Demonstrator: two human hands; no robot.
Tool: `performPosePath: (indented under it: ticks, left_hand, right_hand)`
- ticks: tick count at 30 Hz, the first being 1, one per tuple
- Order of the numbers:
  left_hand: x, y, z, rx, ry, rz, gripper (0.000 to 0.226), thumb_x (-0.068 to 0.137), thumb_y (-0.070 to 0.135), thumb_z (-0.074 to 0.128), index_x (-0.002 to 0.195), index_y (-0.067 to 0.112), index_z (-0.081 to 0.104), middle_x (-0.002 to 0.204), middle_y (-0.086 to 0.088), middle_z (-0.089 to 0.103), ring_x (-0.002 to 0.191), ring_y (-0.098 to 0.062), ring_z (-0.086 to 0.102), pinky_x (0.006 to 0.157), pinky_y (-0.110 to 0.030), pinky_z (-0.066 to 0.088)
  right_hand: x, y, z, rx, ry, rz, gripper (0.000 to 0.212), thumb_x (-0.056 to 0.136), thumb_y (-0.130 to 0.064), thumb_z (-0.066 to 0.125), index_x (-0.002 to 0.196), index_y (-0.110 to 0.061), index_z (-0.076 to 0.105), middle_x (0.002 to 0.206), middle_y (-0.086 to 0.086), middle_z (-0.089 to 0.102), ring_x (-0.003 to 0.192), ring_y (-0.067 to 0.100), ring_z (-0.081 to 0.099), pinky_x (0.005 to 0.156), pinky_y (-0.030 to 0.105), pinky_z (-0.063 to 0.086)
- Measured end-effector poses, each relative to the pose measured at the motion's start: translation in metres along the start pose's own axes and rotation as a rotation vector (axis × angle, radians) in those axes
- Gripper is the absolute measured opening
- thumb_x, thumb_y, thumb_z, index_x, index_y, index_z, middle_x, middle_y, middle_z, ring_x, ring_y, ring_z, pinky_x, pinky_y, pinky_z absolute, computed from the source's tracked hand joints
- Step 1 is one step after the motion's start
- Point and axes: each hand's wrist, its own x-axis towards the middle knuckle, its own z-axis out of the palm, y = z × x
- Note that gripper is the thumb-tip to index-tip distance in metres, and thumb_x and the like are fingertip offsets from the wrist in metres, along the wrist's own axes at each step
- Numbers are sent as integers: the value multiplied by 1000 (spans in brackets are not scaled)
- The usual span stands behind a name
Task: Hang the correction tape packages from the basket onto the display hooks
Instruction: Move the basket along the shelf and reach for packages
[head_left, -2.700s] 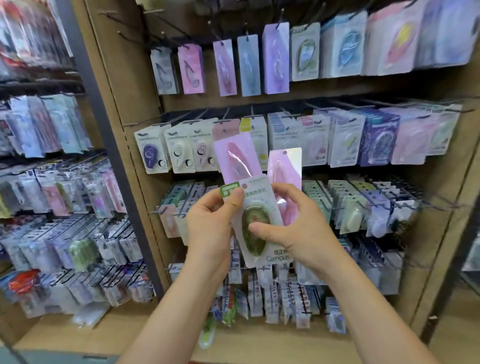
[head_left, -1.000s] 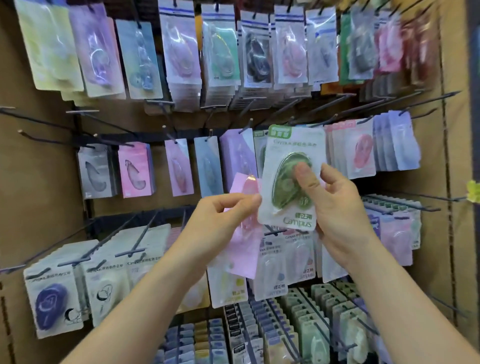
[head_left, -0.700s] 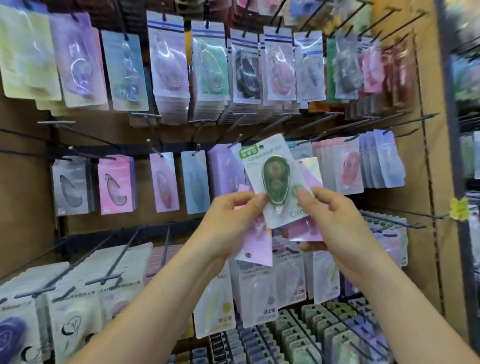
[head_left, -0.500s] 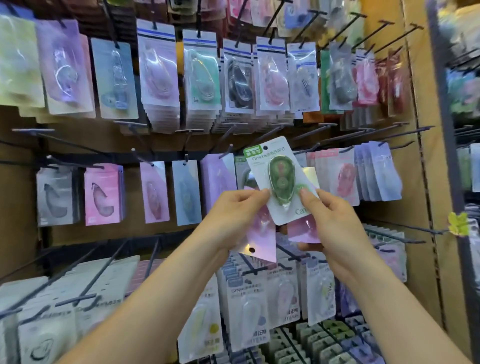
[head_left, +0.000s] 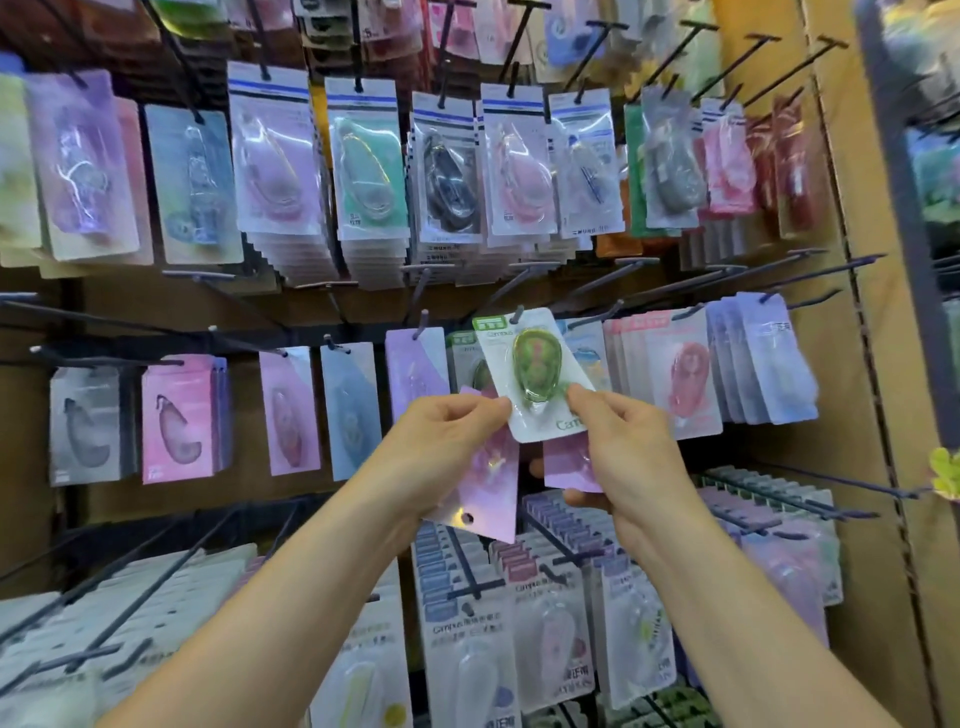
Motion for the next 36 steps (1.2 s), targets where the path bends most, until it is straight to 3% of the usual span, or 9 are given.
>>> performPosePath:
  ticks: [3,5,8,11,17,22,29,33,36]
  left_hand:
    - [-1,-3,-4,28,0,-6,31,96,34,61,69,20,68,40,15,43,25,-2,29,30,-11,21]
    - [-3,-5,-8,36,16,12,18,94,28,65,79,23,74,56,14,58,30,2,40,33,-8,26]
    - [-6,-15,-17,121,81,85,14,91,28,69,81,34,78,91,15,69,71,5,61,57,-10,42]
    - [-13,-23,-26,144,127,141,17,91,28,67,83,39,77,103,24,66,90,10,59,65,-7,41]
    - [-18,-30,-39,83,154,179,26,92,25,67,77,45,76,105,26,65,87,16,59,63,-3,44]
    - [-20,-31,-46,23,133,190,22,92,25,67,82,41,78,108,25,65,83,18,58,56,1,41]
    - [-22,-35,-50,-1,107,209,22,92,28,66,84,44,77,104,22,67,83,11,62,58,-2,42]
    - [-21,-40,-49,-9,84,217,25,96,30,59,89,46,76,100,21,69,96,2,59,76,-14,40]
    - [-21,-43,-45,6,92,227,26,98,28,58,94,45,76,105,32,68,105,11,57,78,-7,38]
  right_hand:
    - [5,1,2,-29,-5,-10,28,100,-26,55,81,-11,68,77,11,68,54,16,66,37,23,45]
    - [11,1,4,-60,-4,-34,27,99,-28,55,83,-11,69,83,16,69,67,28,71,40,24,46]
    - [25,2,8,-160,-1,-83,23,97,-28,55,80,-18,67,81,11,73,65,25,73,43,25,48]
    - [40,7,12,-218,60,-111,19,91,-22,62,74,-19,58,81,5,68,60,20,67,47,27,52]
    - [53,23,31,-201,185,-156,37,84,-3,74,96,-21,43,94,-7,47,66,12,57,49,29,58]
    - [67,30,53,-359,325,-251,51,78,-10,80,96,-26,35,104,6,53,82,29,61,71,48,58]
    - [76,39,59,-520,385,-257,35,90,-13,68,102,-23,36,111,6,43,87,24,51,57,22,33]
    - [65,39,37,-466,376,-323,16,96,-11,52,101,-24,44,117,7,48,86,23,50,72,33,42]
    - [46,41,17,-314,317,-334,19,96,-10,50,95,-28,50,110,4,49,83,20,56,71,45,59]
